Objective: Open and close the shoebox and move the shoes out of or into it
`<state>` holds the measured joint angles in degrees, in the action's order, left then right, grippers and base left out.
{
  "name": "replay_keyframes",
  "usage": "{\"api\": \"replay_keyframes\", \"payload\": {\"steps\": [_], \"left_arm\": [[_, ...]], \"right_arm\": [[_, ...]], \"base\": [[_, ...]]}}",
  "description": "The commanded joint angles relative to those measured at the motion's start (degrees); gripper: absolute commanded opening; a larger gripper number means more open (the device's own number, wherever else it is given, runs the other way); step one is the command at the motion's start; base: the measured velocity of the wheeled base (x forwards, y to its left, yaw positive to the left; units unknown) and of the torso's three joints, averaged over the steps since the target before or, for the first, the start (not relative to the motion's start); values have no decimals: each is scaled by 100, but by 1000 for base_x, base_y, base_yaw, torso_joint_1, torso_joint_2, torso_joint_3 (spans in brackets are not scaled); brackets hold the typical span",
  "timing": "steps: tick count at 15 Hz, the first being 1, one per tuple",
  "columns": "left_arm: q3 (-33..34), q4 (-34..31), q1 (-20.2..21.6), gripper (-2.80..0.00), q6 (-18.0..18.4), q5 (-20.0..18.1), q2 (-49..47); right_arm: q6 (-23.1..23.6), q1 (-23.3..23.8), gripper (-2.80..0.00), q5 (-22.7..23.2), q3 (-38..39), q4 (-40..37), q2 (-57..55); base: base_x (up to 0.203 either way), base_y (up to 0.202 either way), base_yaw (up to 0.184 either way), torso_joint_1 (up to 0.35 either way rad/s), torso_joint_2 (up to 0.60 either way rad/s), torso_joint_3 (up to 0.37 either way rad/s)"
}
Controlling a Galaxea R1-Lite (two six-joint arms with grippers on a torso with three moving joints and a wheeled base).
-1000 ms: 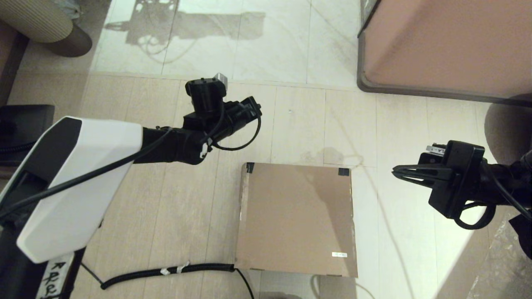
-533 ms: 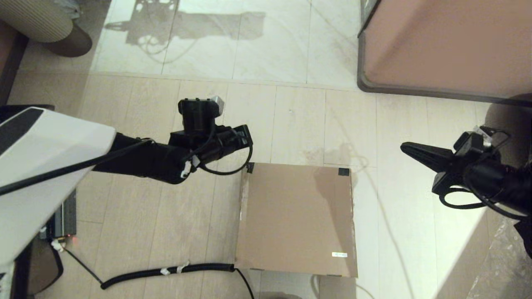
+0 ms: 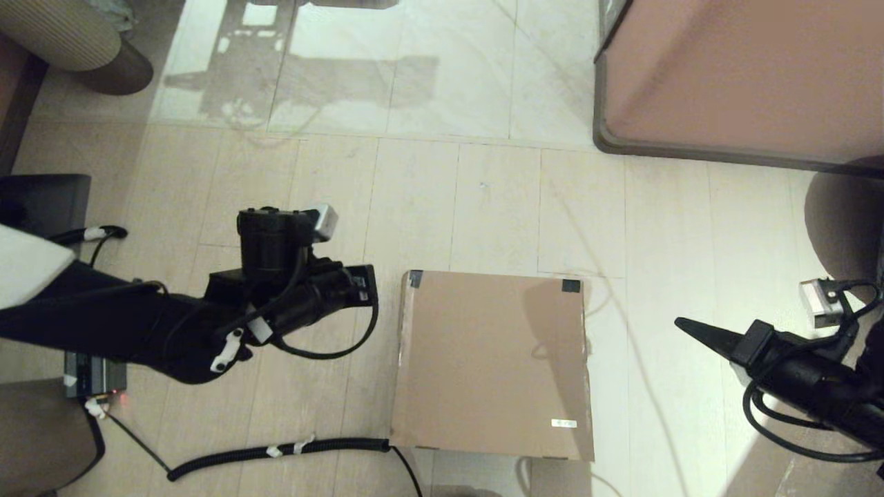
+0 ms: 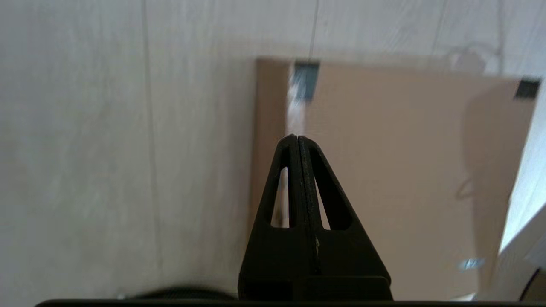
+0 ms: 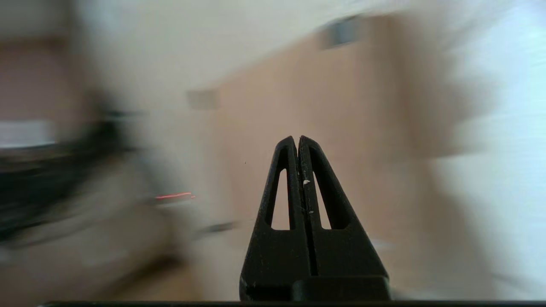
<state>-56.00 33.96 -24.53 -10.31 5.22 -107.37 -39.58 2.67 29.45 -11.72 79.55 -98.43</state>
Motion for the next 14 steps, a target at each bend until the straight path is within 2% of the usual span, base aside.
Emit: {"api": "replay_keyframes", "payload": {"steps": [1,3,6,8,11,12,14], "left_arm": [[433,81,58,-280,31,21,380],[592,95,72,-280,39,27,598],[1060,210,243,-280,24,32,828],[1509,508,386,-280,21,18,986],[2347,1296,502,-280,16,4,1031],[2544,1641,519,-280,18,-21,931],[2605,1934,505,-280,64,-115,605]], "right_arm": [[782,-581,-280,-1195,119,-88,43],[853,-1358,-280,-1817,150,-127,94],[999,-2595,-280,-2402,234,-476,214],[1214,-3289,-280,-3173,134,-783,173],[1309,-3410,-280,-4209,74,-955,-183],[1313,-3384,-280,-4354,73,-1069,-210],[1314,-3265,-280,-4369,56,-1186,-230]], "base": [[0,0,0,0,0,0],[0,0,0,0,0,0],[0,0,0,0,0,0],[0,0,0,0,0,0],[0,0,0,0,0,0],[0,0,0,0,0,0],[0,0,0,0,0,0]]}}
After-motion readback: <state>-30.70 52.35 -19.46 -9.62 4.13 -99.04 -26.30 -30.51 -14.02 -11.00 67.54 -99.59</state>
